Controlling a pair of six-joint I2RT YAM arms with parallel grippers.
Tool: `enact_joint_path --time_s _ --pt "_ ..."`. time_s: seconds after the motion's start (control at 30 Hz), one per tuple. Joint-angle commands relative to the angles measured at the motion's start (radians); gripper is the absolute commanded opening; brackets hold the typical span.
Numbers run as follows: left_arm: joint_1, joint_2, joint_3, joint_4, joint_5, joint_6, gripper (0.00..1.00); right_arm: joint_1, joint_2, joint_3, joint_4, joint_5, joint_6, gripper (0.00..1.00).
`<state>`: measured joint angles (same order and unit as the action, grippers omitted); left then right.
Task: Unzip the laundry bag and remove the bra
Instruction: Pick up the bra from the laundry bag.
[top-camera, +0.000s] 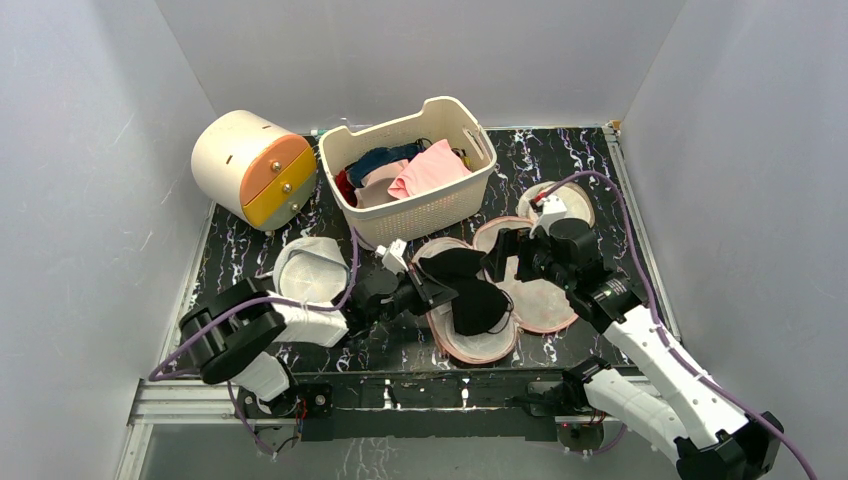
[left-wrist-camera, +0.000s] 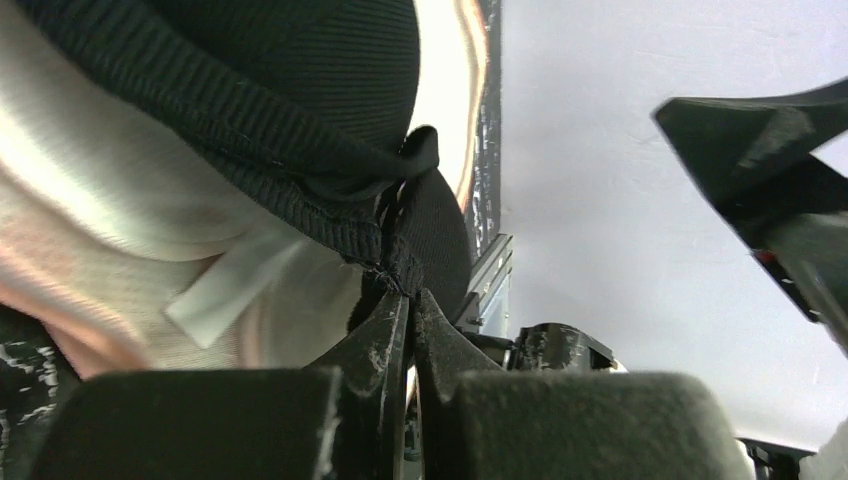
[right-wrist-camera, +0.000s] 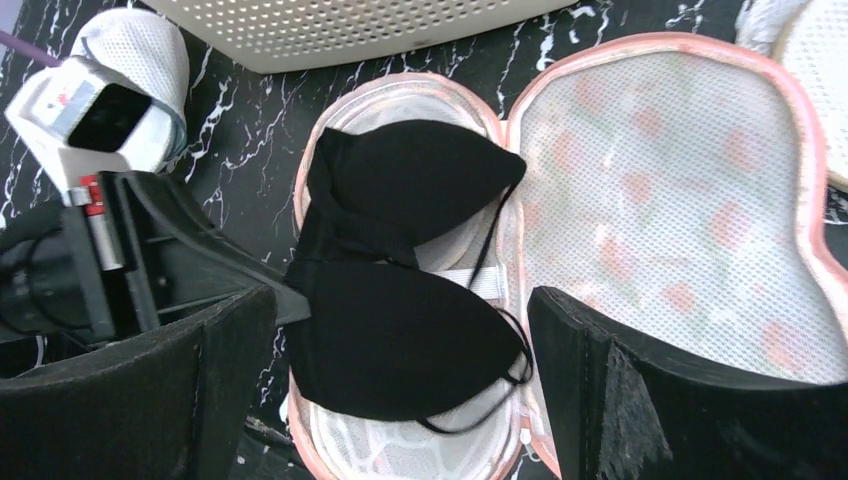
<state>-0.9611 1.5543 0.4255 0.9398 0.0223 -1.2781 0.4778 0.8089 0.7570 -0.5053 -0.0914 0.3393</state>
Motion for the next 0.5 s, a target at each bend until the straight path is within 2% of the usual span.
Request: enact_joint_path --time_s 0.0,0.07,0.1,0.2,0.47 --pt "0.007 -0.15 0.04 -0.154 -0.051 0.101 0.0 0.004 -0.105 0.023 0.029 0.098 0.008 0.98" --pt "0.007 -0.243 0.071 -0.253 -0.079 0.161 0.0 0.004 -0.163 0.046 0.002 0.149 0.021 0.98" --pt "0.006 -0.297 0.118 -0.365 -0.101 0.215 0.0 0.003 -0.191 0.053 0.0 0.176 0.022 0.98" --pt "0.007 -0.389 0.198 -0.562 -0.155 0.29 0.0 0.004 -0.237 0.041 0.013 0.213 0.021 0.98" --pt "0.008 -0.534 0.393 -0.828 -0.208 0.479 0.0 0.003 -0.24 0.015 0.033 0.225 0.024 0.98"
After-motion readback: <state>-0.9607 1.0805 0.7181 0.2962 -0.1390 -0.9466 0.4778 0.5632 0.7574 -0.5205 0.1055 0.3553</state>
